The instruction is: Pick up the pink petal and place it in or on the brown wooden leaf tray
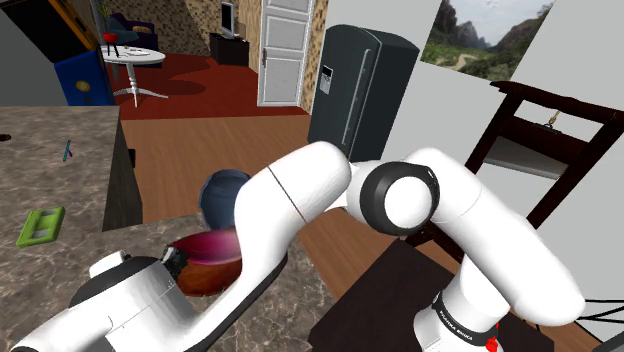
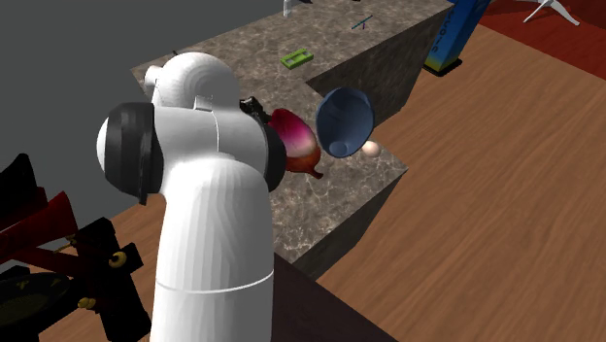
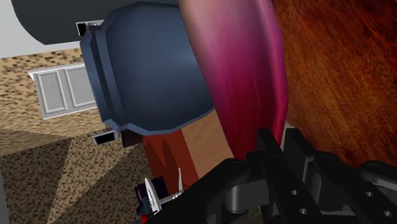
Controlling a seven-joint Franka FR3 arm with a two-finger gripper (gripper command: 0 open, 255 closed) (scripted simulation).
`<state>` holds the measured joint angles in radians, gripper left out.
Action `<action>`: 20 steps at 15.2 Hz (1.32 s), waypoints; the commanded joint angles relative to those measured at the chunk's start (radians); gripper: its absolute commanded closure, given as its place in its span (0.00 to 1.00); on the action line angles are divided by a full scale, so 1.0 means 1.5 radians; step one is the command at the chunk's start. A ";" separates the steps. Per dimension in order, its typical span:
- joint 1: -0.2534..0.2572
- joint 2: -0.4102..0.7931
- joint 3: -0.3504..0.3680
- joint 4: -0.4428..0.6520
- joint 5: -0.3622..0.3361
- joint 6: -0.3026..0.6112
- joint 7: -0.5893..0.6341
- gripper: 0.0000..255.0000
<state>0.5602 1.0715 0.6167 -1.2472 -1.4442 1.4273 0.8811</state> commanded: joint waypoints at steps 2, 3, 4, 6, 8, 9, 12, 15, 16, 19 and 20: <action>0.005 0.023 -0.009 0.024 -0.009 0.008 -0.004 1.00; 0.006 0.030 -0.010 0.028 -0.010 0.010 -0.002 1.00; 0.008 0.036 -0.012 0.032 -0.012 0.012 0.000 1.00; 0.011 0.050 -0.016 0.040 -0.015 0.017 0.004 1.00; 0.015 0.064 -0.020 0.049 -0.019 0.021 0.008 1.00; 0.017 0.071 -0.021 0.054 -0.020 0.023 0.010 1.00; 0.023 0.093 -0.027 0.070 -0.025 0.030 0.015 1.00; 0.028 0.112 -0.031 0.085 -0.029 0.035 0.018 1.00; 0.028 0.112 -0.031 0.085 -0.029 0.035 0.018 1.00; 0.028 0.112 -0.032 0.085 -0.029 0.035 0.018 1.00; 0.028 0.112 -0.032 0.085 -0.029 0.035 0.018 1.00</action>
<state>0.6024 1.2402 0.5694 -1.1192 -1.4881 1.4802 0.9086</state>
